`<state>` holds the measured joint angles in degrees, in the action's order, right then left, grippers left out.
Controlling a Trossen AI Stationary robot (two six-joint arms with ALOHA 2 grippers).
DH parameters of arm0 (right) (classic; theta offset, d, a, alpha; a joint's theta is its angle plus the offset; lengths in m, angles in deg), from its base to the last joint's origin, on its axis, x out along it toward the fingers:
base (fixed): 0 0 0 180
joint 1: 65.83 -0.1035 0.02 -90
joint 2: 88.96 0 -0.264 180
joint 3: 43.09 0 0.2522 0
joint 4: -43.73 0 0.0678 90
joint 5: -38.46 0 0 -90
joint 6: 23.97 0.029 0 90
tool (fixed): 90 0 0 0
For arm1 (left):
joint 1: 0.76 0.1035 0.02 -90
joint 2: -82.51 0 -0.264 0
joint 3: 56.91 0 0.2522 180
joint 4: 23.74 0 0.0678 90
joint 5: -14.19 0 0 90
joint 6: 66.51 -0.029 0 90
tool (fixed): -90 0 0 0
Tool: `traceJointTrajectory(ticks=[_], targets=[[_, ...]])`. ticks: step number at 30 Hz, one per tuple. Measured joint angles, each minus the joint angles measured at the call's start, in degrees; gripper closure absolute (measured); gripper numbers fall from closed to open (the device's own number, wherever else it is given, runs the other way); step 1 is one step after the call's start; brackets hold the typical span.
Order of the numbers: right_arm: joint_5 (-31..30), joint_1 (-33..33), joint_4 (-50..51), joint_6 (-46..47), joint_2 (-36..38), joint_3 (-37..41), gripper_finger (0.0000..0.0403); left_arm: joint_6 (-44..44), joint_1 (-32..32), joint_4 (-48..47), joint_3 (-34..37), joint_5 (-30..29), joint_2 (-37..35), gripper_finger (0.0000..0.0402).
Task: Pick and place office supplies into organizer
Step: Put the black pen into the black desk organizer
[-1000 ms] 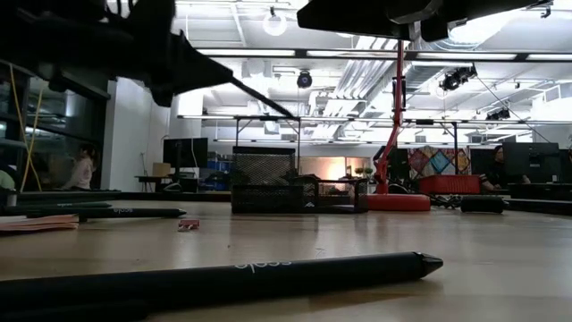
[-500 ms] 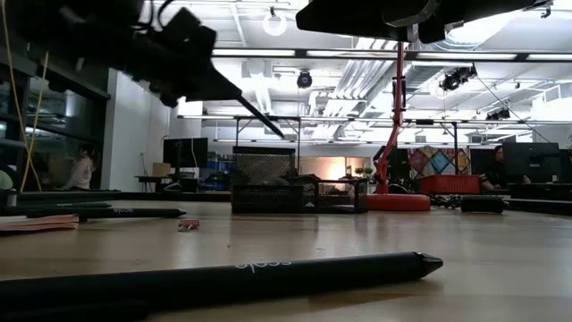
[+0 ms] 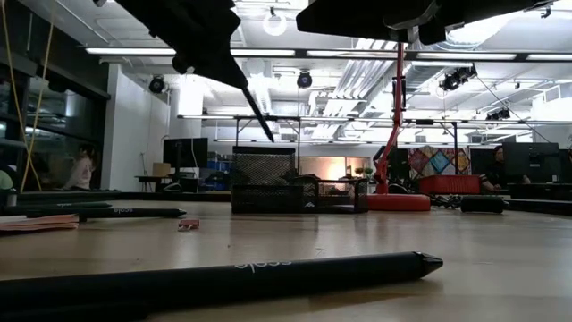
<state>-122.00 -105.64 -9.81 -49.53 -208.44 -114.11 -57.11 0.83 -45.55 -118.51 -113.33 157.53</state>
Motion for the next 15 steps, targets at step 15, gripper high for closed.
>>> traceJointTrajectory(ticks=[15], targets=[[0.0,0.1,0.0,0.0,0.0,0.0,0.0274,1.4,10.2,-4.1,0.0,13.2,2.2,0.0327]])
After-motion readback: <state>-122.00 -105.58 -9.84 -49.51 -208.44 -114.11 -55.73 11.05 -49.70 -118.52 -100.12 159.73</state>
